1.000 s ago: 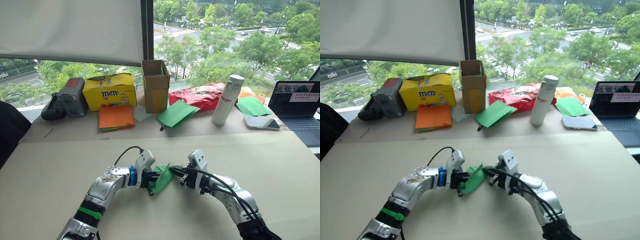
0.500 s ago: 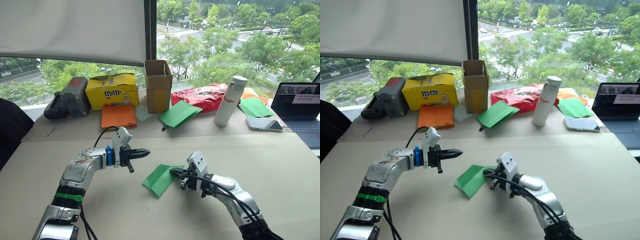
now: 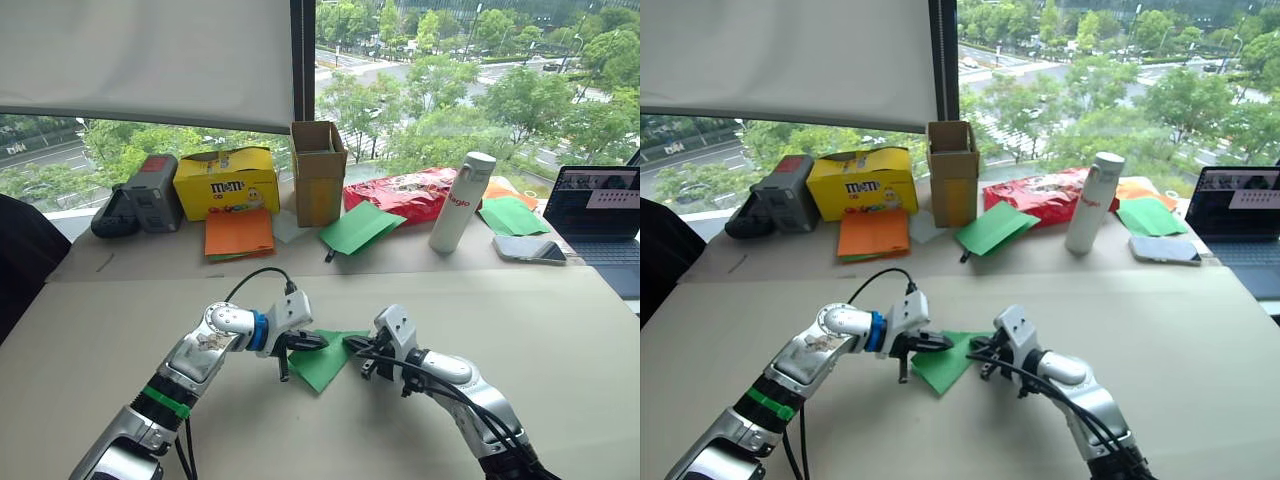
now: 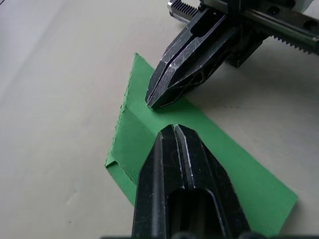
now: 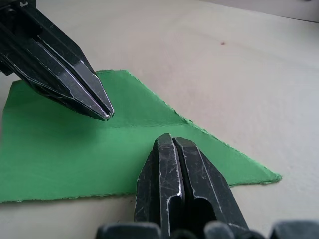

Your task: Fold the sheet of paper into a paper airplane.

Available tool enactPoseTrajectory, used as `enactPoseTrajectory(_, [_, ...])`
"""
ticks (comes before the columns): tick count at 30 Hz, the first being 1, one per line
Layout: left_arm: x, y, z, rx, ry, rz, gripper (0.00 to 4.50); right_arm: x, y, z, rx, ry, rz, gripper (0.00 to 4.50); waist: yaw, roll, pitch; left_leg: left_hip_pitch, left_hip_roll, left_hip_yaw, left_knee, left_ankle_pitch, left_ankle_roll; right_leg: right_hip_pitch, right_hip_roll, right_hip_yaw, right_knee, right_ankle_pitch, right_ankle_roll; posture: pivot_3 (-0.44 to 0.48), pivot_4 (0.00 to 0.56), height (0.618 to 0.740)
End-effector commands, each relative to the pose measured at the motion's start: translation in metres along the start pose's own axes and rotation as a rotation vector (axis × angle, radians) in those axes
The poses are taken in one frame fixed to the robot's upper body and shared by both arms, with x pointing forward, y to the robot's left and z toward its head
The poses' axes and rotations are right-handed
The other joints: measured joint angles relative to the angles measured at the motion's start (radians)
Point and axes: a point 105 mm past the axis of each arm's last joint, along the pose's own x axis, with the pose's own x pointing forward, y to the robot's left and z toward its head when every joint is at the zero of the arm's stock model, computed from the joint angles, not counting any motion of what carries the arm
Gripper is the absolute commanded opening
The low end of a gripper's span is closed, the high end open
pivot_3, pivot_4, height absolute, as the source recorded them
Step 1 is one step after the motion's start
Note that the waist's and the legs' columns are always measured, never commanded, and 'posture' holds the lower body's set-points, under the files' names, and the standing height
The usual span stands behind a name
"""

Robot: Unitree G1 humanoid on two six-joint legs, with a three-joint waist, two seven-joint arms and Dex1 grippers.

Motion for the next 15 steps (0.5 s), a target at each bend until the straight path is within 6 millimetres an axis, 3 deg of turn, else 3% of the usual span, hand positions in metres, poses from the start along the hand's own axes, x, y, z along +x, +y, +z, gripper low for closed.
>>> enactPoseTrajectory(1, [0.004, 0.000, -0.005, -0.005, -0.019, 0.026, 0.01, -0.005, -0.007, -0.020, 0.036, 0.069, -0.038, 0.00, 0.000, 0.000, 0.000, 0.000, 0.000, 0.000, 0.000, 0.000, 0.000, 0.000, 0.000, 0.000, 0.000, 0.000, 0.000, 0.000, 0.150, 0.740])
enactPoseTrajectory(10, [0.015, -0.011, -0.028, -0.075, -0.021, 0.059, 0.01, -0.016, -0.033, -0.004, -0.088, 0.043, -0.167, 0.00, 0.006, 0.000, -0.001, 0.000, 0.000, 0.000, 0.001, 0.000, 0.000, 0.001, 0.000, 0.000, 0.000, 0.000, 0.000, 0.000, 0.150, 0.740])
enactPoseTrajectory(15, [0.014, -0.010, -0.028, -0.093, -0.030, 0.060, 0.01, -0.021, -0.031, -0.005, -0.174, 0.038, -0.144, 0.00, 0.006, 0.000, -0.001, 0.000, 0.000, 0.000, 0.000, 0.000, 0.000, 0.001, 0.000, 0.000, 0.000, 0.000, 0.000, 0.000, 0.150, 0.740])
